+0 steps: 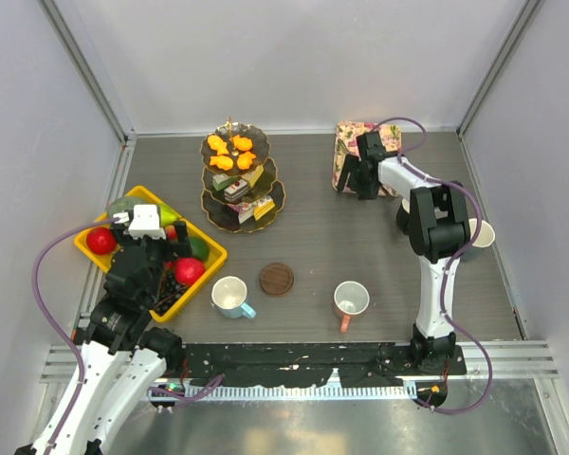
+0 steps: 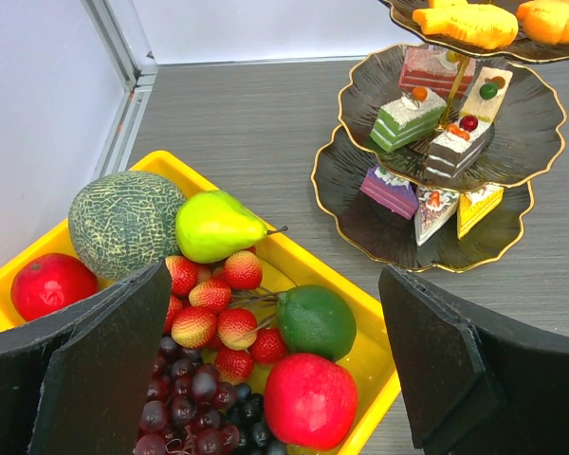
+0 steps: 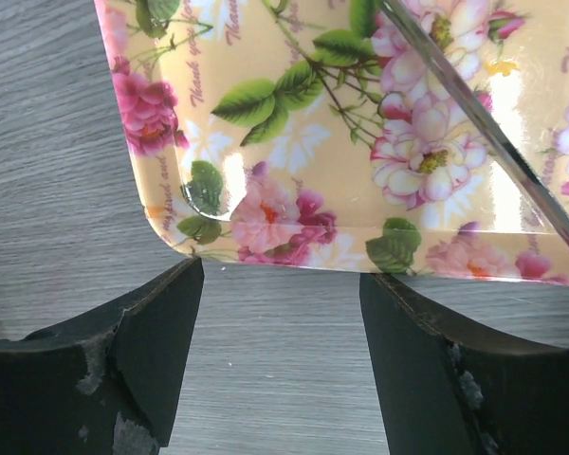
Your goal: Serve the afternoon tea
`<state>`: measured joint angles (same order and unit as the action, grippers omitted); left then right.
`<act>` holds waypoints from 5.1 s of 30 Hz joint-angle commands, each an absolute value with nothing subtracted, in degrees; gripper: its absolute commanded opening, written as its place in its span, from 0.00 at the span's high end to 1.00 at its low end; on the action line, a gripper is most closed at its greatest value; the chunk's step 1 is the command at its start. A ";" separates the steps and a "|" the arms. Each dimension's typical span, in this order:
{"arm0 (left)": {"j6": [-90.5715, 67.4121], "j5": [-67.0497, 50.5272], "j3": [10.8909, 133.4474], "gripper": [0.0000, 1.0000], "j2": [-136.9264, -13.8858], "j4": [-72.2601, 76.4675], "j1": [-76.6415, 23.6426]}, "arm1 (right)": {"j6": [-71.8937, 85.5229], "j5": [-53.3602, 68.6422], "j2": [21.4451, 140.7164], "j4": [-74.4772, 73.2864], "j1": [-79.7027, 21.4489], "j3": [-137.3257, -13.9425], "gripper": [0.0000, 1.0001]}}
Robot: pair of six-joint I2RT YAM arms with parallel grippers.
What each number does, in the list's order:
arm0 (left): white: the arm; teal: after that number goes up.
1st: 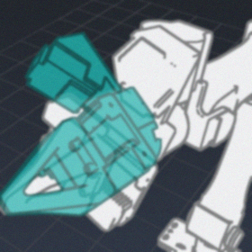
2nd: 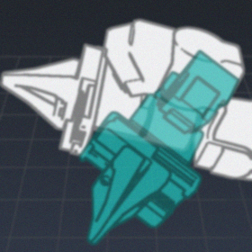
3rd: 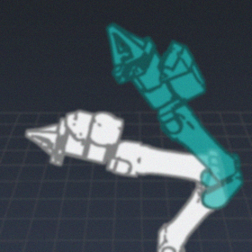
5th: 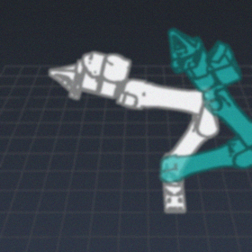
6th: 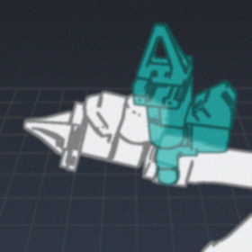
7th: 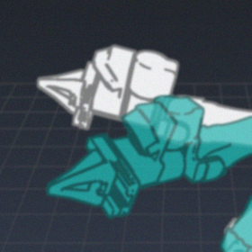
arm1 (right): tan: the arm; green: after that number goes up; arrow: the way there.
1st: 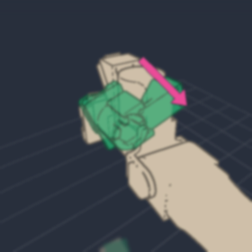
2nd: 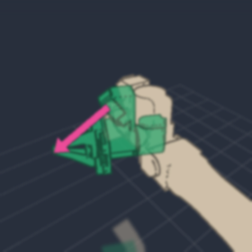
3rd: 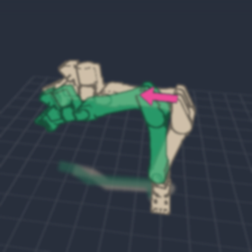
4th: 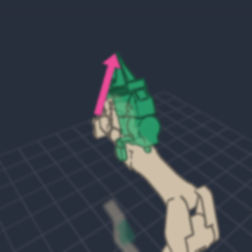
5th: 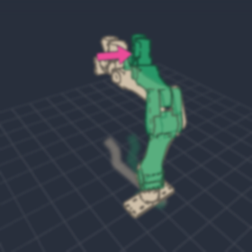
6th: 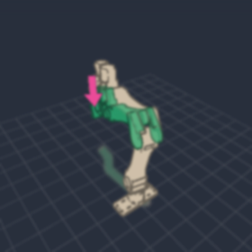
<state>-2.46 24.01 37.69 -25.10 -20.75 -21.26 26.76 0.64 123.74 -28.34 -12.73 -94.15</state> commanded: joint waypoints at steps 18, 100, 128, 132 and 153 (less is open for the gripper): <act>-2.02 24.87 37.44 0.01 -22.41 -17.58 -21.09 | 16.60 3.34 91.50 -28.21 -41.74 -68.92 0.28; -1.93 24.96 37.27 0.01 -22.94 -17.32 -21.09 | 28.03 -12.39 124.71 -30.05 -23.11 -92.71 0.70; -2.11 24.79 37.27 0.01 -22.24 -17.49 -21.09 | 19.07 3.25 97.38 -28.74 -35.50 -67.68 0.56; -2.02 24.96 37.35 0.01 -22.41 -17.49 -21.09 | 19.60 2.64 98.78 -28.83 -39.19 -66.01 0.56; -1.94 24.96 37.27 0.01 -22.24 -17.49 -21.09 | 21.53 -11.16 104.68 -30.32 -31.82 -67.06 0.69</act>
